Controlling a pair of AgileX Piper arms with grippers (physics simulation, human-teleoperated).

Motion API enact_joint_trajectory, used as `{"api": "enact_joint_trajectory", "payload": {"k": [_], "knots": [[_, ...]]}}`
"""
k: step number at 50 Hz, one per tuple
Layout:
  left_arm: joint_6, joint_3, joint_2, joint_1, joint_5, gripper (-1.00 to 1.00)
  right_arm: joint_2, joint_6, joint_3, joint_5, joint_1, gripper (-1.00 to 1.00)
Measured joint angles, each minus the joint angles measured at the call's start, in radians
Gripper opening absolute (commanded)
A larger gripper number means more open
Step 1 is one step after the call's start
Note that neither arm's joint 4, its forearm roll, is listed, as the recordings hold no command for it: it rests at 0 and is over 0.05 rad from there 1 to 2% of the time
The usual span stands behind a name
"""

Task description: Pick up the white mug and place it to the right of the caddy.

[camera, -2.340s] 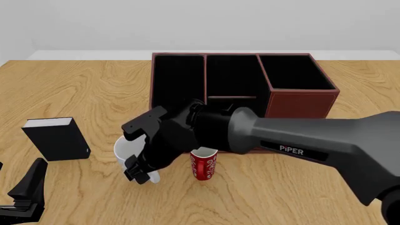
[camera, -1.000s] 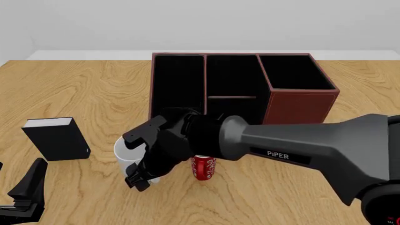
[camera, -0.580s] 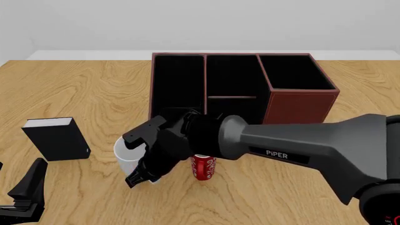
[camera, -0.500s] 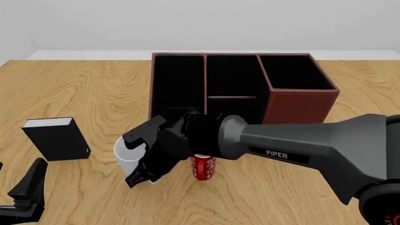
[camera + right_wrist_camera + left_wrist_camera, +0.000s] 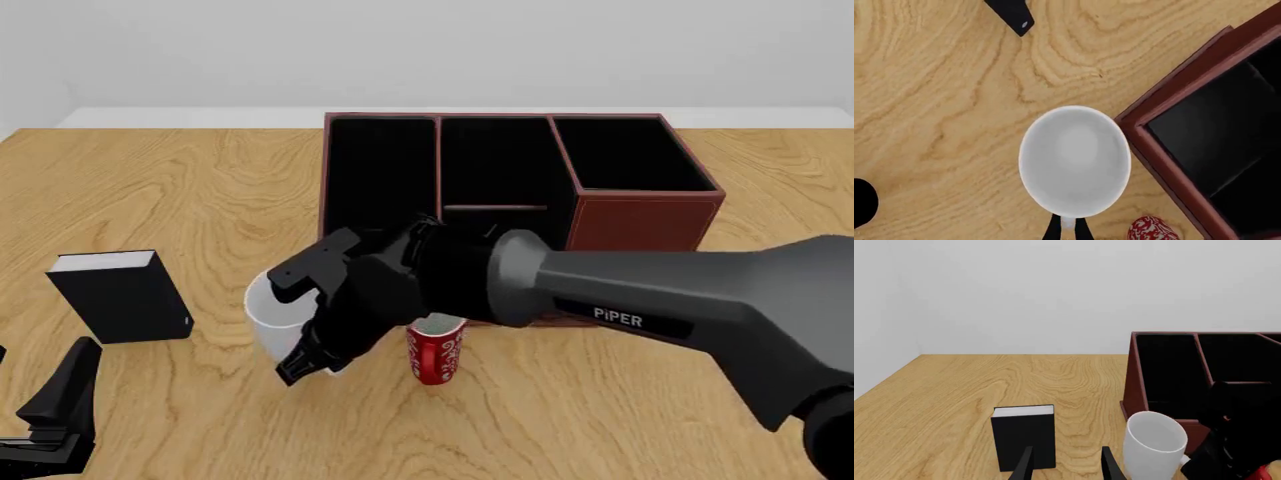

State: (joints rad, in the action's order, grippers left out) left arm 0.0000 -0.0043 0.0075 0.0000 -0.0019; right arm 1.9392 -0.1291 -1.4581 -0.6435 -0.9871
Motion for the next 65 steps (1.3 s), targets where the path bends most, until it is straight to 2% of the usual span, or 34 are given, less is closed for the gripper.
{"api": "enact_joint_trajectory", "payload": {"k": [42, 65], "knots": [[0.000, 0.000, 0.000, 0.000, 0.000, 1.00, -0.144, 0.093, -0.006, -0.035, 0.021, -1.00], [0.000, 0.000, 0.000, 0.000, 0.000, 1.00, -0.301, 0.177, 0.062, -0.041, 0.092, -1.00]]}}
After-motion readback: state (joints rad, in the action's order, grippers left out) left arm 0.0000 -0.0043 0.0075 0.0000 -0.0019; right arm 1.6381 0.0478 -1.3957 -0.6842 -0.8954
